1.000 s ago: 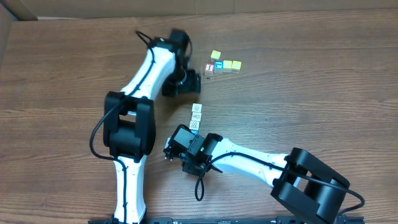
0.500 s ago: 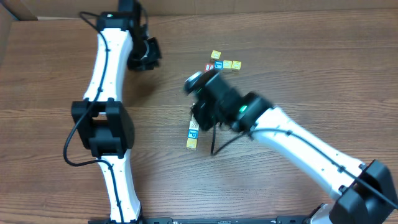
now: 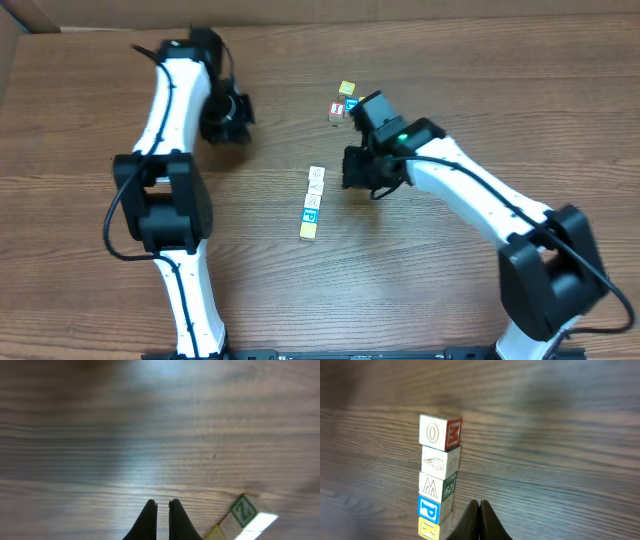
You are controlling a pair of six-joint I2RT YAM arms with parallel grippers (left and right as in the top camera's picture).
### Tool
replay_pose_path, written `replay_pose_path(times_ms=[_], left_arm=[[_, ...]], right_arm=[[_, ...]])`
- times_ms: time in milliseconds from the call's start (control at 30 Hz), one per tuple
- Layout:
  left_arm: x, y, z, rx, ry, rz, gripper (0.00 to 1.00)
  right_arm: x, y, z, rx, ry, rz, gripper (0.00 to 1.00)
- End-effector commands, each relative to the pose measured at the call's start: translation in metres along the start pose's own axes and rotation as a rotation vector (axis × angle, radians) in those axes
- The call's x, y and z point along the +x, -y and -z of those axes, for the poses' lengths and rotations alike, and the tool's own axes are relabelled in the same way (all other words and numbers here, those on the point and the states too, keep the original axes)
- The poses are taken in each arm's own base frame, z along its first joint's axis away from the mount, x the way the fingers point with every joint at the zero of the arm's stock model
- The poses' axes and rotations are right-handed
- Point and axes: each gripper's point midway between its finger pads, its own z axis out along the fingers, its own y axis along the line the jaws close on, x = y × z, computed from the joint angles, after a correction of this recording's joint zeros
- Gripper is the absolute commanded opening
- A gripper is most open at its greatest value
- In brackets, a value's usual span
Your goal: Flip 5 blocks
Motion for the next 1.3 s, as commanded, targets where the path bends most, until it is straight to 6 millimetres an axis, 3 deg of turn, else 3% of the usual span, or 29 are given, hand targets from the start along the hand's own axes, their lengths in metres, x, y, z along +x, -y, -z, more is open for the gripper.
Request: replay_pose_path(times_ms=[0,200,467,933,1267], left_arm=[[0.023,0.022,-0.029,0.024,-0.078,-0.106,0.04],[0.048,0.044,-0.054,0.023,-0.135,-0.189,0.04],[0.057,0.070,-0.067,0.045,-0.128,-0.255,0.04],[0.061,0.075,-0.069,0.043,-0.137,-0.259,0.04],[0.067,0.071,-0.074,0.034,-0.157,-0.221,0.04]], right_arm=[[0.011,-0.002,-0.020,0.030,-0.023,-0.078,0.04],[0.016,0.005,-0.034,0.072,-0.039,-0.124,0.04],[0.019,0.010,-0.056,0.045,-0.020,-0.214,0.04],[-0.014,-0.011,-0.061,-0.072,0.115,-0.163,0.04],[-0.006,-0.008,-0.079,-0.074,0.067,-0.133,0.04]])
